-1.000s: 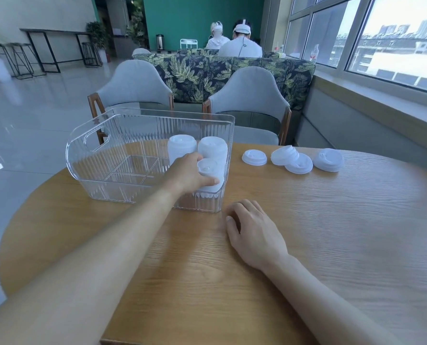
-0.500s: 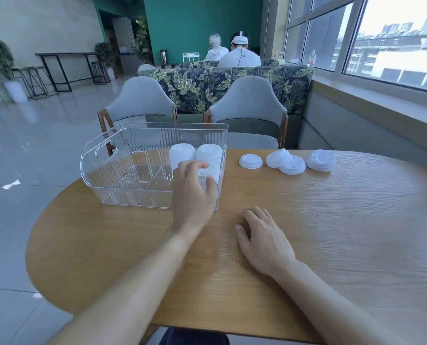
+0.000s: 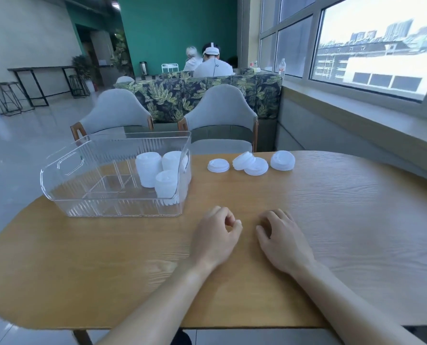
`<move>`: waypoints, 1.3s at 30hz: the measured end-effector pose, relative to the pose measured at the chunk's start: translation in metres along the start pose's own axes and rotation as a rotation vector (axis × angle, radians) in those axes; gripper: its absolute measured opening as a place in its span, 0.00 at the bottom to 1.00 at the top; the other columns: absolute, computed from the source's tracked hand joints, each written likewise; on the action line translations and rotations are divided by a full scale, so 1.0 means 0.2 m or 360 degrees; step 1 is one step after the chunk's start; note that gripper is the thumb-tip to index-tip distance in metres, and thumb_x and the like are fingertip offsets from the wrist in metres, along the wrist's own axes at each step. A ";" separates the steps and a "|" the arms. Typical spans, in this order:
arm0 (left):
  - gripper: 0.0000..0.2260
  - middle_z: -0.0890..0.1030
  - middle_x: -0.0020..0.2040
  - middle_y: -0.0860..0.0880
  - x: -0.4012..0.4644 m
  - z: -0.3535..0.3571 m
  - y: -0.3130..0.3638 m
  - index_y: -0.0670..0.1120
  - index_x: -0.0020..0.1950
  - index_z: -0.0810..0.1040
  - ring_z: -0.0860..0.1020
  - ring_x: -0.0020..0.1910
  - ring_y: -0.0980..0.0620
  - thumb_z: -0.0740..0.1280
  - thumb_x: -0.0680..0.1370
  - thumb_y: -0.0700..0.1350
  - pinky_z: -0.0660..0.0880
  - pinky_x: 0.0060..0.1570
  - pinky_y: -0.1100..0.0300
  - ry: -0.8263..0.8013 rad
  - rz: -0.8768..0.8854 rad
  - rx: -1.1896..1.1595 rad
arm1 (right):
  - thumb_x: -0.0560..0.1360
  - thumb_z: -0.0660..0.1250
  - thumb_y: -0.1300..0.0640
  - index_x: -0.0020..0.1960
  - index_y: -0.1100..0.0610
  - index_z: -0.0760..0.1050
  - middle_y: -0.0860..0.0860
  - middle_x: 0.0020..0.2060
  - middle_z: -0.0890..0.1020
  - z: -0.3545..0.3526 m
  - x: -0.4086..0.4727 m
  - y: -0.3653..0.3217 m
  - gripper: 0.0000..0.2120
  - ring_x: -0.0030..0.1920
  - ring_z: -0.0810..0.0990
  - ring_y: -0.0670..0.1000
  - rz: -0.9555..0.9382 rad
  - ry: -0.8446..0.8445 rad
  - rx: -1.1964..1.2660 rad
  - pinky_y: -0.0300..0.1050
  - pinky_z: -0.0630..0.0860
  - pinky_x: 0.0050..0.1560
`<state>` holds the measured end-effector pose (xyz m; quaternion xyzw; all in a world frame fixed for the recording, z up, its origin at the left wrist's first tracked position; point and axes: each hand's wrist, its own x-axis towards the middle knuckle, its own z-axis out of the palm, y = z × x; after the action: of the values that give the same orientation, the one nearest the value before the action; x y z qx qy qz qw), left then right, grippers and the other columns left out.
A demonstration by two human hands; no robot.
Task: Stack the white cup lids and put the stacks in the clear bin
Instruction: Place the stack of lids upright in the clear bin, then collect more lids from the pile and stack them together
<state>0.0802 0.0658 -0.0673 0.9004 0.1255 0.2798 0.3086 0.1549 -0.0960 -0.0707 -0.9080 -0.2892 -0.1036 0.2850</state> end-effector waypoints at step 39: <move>0.27 0.82 0.61 0.45 1.30 0.67 -0.20 0.45 0.70 0.69 0.73 0.66 0.40 0.53 0.83 0.64 0.62 0.65 0.47 0.0186 -0.0215 0.0376 | 0.67 0.75 0.36 0.77 0.56 0.59 0.52 0.73 0.67 0.10 1.25 0.75 0.48 0.73 0.65 0.53 0.0357 0.0220 0.0171 0.50 0.65 0.71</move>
<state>0.3665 0.1348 -0.0688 0.9022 0.2355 0.2936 0.2108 0.4462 -0.0691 -0.0673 -0.9087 -0.1708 -0.1179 0.3622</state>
